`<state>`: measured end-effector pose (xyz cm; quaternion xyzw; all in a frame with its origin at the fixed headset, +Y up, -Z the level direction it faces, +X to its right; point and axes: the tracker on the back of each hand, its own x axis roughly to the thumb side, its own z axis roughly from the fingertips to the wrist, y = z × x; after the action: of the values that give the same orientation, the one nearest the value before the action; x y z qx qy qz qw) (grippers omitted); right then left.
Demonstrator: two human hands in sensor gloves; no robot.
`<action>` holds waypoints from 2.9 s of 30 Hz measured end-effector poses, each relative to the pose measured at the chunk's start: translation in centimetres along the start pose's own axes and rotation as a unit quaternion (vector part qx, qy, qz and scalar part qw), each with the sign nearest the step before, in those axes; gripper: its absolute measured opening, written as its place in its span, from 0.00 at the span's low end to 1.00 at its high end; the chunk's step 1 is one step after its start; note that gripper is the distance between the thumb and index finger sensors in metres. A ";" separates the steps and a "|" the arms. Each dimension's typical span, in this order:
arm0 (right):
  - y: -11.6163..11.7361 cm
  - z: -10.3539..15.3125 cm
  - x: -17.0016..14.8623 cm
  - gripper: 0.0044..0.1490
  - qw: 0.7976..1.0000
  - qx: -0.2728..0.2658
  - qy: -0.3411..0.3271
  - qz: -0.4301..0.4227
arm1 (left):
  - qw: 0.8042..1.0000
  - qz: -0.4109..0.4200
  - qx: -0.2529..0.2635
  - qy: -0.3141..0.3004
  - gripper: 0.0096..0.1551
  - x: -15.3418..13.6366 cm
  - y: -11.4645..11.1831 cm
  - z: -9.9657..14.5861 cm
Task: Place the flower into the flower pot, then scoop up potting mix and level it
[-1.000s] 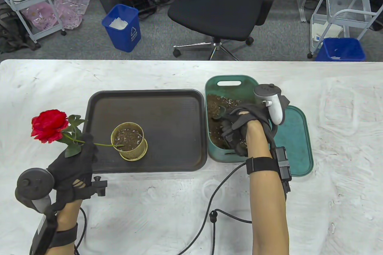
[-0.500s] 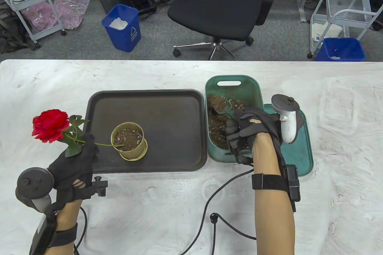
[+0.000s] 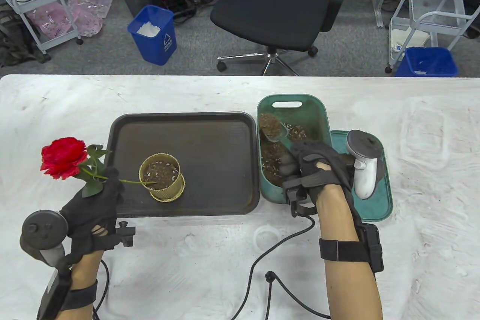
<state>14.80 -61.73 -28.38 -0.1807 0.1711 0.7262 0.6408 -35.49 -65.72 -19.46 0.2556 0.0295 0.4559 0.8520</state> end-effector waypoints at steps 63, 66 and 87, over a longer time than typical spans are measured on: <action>6.5 4.6 7.8 0.33 0.834 -0.274 -0.204 0.433 | 1.000 -0.009 0.003 -0.002 0.22 -0.1 0.0 0.0; 4.2 2.5 7.4 0.33 0.826 -0.291 -0.126 0.467 | 1.000 -0.009 0.003 -0.003 0.22 -0.1 0.0 0.1; 0.4 -5.0 1.4 0.32 0.892 -0.049 0.146 0.424 | 1.000 -0.013 0.005 -0.004 0.22 -0.1 0.1 0.0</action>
<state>14.46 -63.00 -33.43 -0.2260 0.2874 0.9019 0.2301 -35.64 -65.73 -19.44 0.2608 0.0318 0.4441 0.8566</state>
